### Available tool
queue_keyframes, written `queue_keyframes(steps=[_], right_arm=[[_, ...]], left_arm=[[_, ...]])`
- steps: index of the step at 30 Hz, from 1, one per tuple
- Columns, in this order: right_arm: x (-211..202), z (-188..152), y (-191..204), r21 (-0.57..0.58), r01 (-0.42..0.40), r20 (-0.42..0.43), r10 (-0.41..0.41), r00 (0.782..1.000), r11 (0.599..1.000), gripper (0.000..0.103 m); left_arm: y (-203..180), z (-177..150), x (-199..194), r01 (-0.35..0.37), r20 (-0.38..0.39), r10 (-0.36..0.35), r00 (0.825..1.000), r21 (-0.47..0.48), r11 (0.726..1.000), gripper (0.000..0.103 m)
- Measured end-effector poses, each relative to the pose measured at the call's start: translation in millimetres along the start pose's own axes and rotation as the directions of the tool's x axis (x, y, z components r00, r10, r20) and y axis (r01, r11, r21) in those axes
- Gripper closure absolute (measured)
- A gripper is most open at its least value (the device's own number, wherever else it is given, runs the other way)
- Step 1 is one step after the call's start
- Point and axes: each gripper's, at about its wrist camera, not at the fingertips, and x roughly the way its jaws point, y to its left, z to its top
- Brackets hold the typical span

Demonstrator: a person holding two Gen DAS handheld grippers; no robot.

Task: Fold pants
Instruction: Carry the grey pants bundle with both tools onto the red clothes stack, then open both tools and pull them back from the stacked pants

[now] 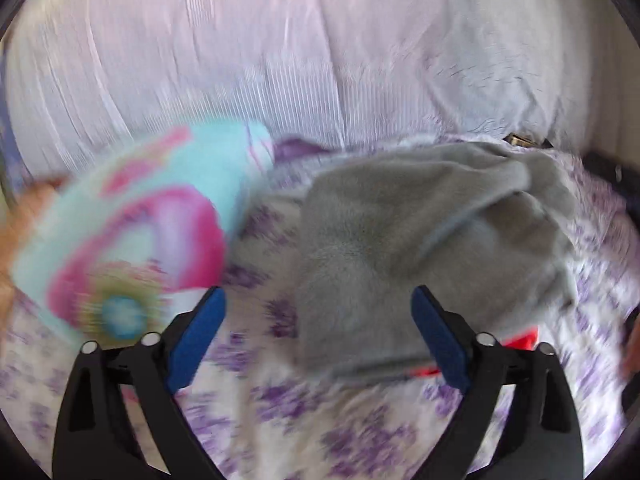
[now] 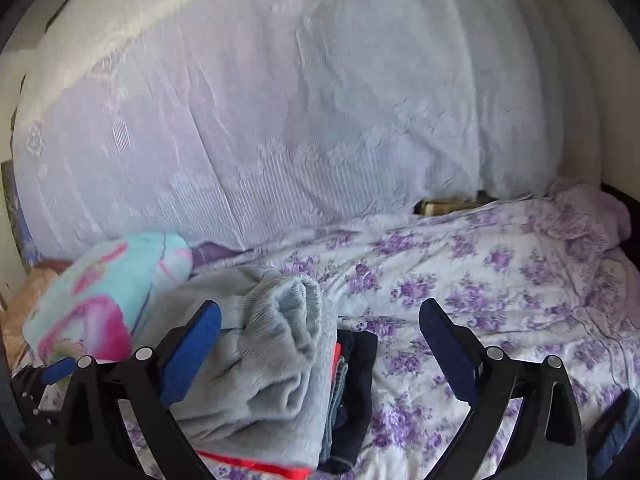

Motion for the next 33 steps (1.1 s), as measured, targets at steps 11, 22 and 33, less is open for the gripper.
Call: queue_keyframes(steps=[11,22,33], right_arm=[[-99.5,-129.2,23.3,0.008,-0.051,0.201,0.048,0.978,0.999,0.003],[-86.9,-124.7,26.1,-0.006,-0.028,0.112,0.028,0.993,1.000,0.003],[-83.4,-124.7,23.2,0.020,-0.060,0.091,0.058,0.994,0.998,0.003]], left_arm=[[-8.8,-80.6,-98.9,0.014,0.142,-0.005,0.990,-0.062,0.998,0.005],[-8.8,-76.9,-92.3,-0.021,0.114,0.027,0.993,-0.059,0.998,0.005],[-16.9,-77.1,-97.2,0.024,0.121,-0.017,0.992,-0.052,0.998,0.005]])
